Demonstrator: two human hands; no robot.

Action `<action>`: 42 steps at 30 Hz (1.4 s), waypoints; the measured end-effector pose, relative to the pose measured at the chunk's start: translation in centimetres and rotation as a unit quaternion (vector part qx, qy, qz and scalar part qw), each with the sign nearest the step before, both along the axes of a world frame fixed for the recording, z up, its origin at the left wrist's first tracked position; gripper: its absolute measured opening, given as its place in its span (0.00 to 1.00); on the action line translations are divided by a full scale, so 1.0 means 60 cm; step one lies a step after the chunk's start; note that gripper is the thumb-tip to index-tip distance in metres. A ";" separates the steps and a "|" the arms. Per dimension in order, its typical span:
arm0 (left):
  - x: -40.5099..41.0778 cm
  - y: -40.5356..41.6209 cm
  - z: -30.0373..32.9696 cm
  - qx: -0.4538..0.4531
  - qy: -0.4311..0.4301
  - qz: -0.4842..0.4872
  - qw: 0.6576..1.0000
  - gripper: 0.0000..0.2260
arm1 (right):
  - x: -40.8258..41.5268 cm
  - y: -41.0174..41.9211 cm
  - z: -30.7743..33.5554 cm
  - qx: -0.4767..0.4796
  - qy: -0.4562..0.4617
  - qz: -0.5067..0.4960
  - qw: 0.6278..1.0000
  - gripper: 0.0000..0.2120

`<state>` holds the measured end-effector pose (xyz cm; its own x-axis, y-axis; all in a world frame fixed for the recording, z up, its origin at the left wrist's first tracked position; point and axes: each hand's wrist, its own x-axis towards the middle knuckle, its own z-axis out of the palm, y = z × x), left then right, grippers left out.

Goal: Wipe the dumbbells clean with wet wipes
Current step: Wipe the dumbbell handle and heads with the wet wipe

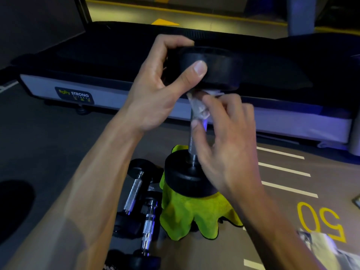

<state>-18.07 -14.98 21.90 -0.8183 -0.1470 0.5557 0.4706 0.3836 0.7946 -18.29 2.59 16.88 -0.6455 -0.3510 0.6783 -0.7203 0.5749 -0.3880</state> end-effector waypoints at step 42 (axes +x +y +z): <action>0.013 0.008 -0.002 0.010 -0.003 0.008 1.000 0.21 | 0.040 0.030 -0.005 0.064 -0.108 0.014 0.992 0.24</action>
<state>-17.30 -14.51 21.81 -0.8190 -0.1712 0.5477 0.4595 0.3760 0.8046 -15.91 4.38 16.60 -0.7594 -0.4452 0.4744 -0.6451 0.6102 -0.4599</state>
